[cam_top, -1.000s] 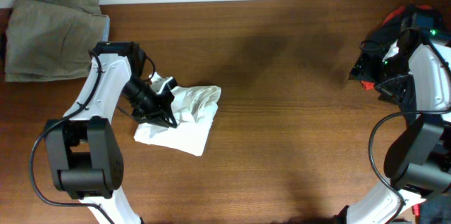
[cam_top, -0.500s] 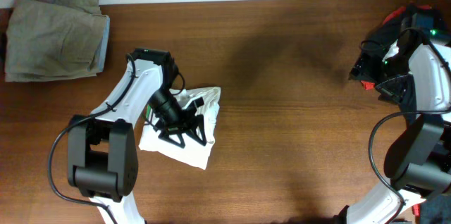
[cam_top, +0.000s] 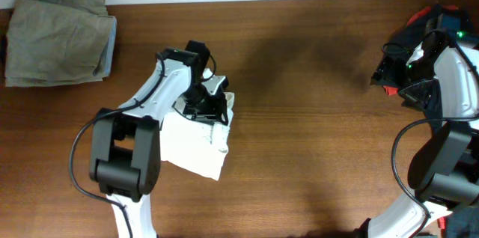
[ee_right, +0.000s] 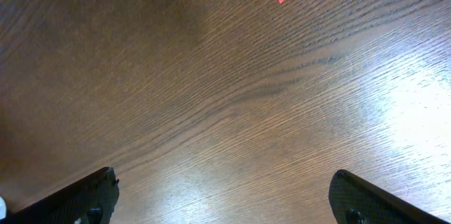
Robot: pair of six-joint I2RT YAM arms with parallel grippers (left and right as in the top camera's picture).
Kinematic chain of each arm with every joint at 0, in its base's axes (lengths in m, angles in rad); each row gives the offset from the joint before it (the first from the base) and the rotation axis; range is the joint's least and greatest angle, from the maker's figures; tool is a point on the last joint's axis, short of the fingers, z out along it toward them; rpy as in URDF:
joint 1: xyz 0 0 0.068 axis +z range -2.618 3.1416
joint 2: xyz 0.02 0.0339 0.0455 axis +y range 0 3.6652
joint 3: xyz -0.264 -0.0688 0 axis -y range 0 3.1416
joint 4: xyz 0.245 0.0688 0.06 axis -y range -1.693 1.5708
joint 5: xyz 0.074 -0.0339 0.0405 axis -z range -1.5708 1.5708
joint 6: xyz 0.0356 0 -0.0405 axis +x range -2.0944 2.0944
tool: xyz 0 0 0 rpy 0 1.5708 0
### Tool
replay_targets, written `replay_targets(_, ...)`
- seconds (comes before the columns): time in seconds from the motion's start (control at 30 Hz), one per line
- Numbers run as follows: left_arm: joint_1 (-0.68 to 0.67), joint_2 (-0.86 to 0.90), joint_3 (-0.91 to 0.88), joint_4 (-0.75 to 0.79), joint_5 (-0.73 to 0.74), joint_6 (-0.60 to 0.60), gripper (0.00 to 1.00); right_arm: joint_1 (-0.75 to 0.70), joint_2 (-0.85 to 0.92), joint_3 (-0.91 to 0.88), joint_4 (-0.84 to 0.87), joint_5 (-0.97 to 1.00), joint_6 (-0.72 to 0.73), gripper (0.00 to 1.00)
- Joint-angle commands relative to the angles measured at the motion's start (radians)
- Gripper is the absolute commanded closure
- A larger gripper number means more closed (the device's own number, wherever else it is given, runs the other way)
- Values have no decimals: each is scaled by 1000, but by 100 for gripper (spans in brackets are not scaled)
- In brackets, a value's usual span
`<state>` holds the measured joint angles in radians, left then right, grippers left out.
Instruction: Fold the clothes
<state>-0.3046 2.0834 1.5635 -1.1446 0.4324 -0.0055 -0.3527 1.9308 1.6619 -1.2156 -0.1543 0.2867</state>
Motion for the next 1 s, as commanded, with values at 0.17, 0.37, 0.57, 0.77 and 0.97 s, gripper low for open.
replay_targets(0.17,-133,37,61,-10,34,-77,65,0,-4,-2,0,9,-2,1)
replay_targets(0.37,-189,48,74,-8,-36,-77,65,0,-4,-2,0,9,-2,1)
replay_targets(0.57,-243,49,40,-15,-48,-88,64,0,-4,-2,0,9,-2,1)
replay_targets(0.77,-297,49,-124,69,98,-67,64,0,-4,-2,0,9,-2,1)
replay_targets(0.97,-297,29,-11,-124,343,239,79,0,-4,-2,0,9,-2,1)
